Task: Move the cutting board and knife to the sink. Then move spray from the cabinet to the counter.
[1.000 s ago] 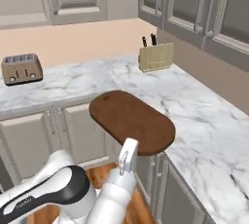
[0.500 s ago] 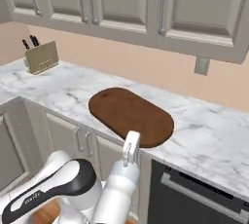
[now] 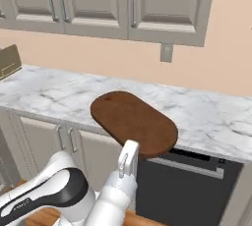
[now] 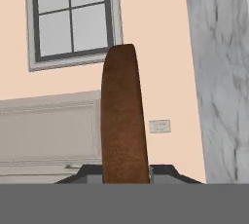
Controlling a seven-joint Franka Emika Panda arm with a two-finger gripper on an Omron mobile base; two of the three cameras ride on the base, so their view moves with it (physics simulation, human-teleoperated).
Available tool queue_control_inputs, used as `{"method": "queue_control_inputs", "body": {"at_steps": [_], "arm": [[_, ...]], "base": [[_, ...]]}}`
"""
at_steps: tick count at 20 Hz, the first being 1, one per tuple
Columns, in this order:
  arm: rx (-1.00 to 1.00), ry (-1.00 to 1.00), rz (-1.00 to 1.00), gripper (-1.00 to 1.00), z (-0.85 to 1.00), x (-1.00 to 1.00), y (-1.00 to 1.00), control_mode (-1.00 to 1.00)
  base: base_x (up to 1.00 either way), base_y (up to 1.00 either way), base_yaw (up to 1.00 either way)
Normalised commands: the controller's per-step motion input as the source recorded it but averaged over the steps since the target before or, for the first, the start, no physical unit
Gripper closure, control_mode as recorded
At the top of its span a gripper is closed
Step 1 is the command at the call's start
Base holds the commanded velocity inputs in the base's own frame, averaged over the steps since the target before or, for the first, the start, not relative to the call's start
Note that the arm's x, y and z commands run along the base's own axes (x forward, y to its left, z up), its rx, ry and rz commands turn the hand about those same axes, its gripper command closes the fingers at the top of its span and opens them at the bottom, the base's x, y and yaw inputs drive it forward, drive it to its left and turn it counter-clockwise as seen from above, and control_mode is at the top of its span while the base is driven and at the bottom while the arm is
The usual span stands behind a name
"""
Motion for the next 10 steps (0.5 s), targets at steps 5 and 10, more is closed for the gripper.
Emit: {"method": "queue_control_inputs", "body": {"at_steps": [5,10], "arm": [[0.0,0.0,0.0,1.0,0.0,0.0,0.0,1.0],[0.0,0.0,0.0,1.0,0.0,0.0,0.0,1.0]], "base": [[0.45,-1.0,-0.11],[0.12,-1.0,-0.07]]}}
